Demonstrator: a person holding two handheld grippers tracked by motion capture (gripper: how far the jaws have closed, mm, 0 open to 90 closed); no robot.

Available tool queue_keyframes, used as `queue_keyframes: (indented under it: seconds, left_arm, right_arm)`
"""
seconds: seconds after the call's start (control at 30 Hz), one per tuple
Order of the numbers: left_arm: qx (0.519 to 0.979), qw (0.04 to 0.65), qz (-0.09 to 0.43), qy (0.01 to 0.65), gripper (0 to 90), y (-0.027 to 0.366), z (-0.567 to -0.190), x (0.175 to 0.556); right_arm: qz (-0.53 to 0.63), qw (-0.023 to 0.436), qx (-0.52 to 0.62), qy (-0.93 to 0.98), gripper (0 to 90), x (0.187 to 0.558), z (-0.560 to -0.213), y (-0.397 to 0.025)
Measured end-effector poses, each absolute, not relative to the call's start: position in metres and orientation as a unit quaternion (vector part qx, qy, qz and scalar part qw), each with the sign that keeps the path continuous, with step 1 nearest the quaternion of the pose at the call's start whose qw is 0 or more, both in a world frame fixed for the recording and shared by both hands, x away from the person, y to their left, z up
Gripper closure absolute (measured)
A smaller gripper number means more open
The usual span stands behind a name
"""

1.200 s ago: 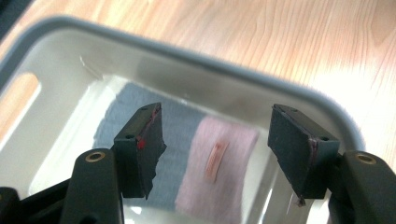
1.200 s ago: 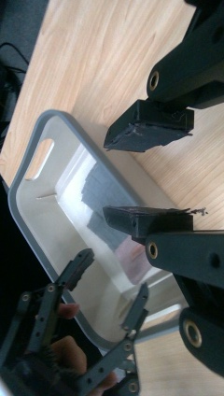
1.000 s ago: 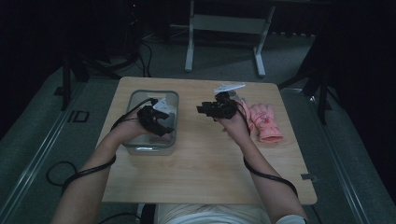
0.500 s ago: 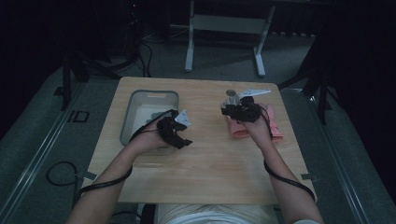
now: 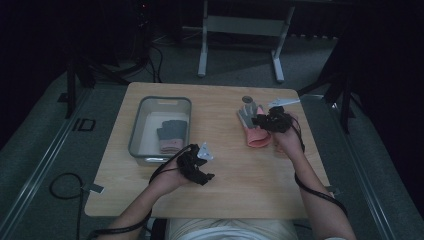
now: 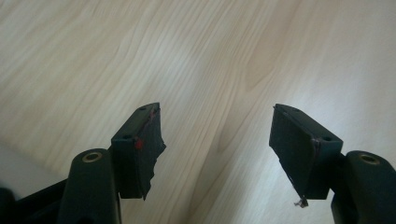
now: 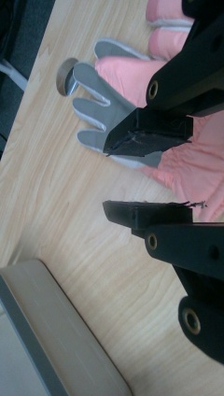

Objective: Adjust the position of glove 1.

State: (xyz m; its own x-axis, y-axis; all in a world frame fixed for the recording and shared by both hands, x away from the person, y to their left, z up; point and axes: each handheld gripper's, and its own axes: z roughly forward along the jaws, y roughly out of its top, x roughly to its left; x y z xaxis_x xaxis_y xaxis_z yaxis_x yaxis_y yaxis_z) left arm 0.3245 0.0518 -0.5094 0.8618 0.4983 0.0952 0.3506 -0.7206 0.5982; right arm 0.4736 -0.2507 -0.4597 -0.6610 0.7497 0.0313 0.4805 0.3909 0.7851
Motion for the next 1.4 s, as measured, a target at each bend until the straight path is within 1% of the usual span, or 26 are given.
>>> queue_keyframes:
  seconds: [0.1, 0.33, 0.43, 0.5, 0.63, 0.77, 0.87, 0.97, 1.0, 1.17, 1.27, 1.33, 1.4]
  left_arm:
    - [0.915, 0.281, 0.153, 0.245, 33.9, 0.048, -0.522, 0.313]
    - [0.89, 0.309, 0.158, 0.295, 33.9, 0.052, -0.535, 0.302]
    - [0.871, 0.325, 0.17, 0.328, 33.2, 0.053, -0.538, 0.298]
    - [0.867, 0.321, 0.18, 0.335, 31.4, 0.051, -0.542, 0.295]
    - [0.866, 0.323, 0.165, 0.345, 30.7, 0.048, -0.548, 0.29]
    - [0.855, 0.323, 0.177, 0.366, 24.1, 0.047, -0.552, 0.285]
    - [0.849, 0.329, 0.185, 0.369, 14.5, 0.047, -0.552, 0.283]
    - [0.851, 0.335, 0.177, 0.363, 12.9, 0.048, -0.552, 0.283]
    - [0.853, 0.334, 0.174, 0.36, 10.5, 0.048, -0.553, 0.284]
    - [0.858, 0.345, 0.147, 0.352, 1.7, 0.046, -0.555, 0.284]
    - [0.861, 0.346, 0.147, 0.342, 1.7, 0.043, -0.557, 0.282]
    - [0.86, 0.35, 0.15, 0.341, 1.7, 0.042, -0.557, 0.281]
    - [0.858, 0.355, 0.154, 0.338, 1.7, 0.041, -0.556, 0.281]
  right_arm:
    - [0.4, 0.176, 0.379, 0.816, 66.1, 0.477, -0.462, -0.252]
    - [0.373, 0.178, 0.381, 0.827, 66.7, 0.492, -0.474, -0.247]
    - [0.368, 0.194, 0.386, 0.823, 66.5, 0.499, -0.48, -0.247]
    - [0.367, 0.205, 0.392, 0.818, 66.3, 0.504, -0.484, -0.248]
    - [0.355, 0.201, 0.399, 0.821, 66.3, 0.517, -0.492, -0.244]
    - [0.347, 0.19, 0.405, 0.824, 63.1, 0.525, -0.503, -0.239]
    - [0.325, 0.189, 0.414, 0.829, 64.0, 0.53, -0.512, -0.236]
    - [0.296, 0.186, 0.419, 0.838, 64.5, 0.535, -0.521, -0.232]
    - [0.289, 0.187, 0.42, 0.84, 64.8, 0.536, -0.524, -0.231]
    - [0.286, 0.175, 0.425, 0.841, 68.6, 0.54, -0.534, -0.228]
    - [0.289, 0.163, 0.441, 0.834, 76.8, 0.541, -0.534, -0.23]
    - [0.285, 0.167, 0.445, 0.833, 82.7, 0.54, -0.534, -0.229]
    - [0.288, 0.165, 0.457, 0.826, 85.2, 0.539, -0.533, -0.229]
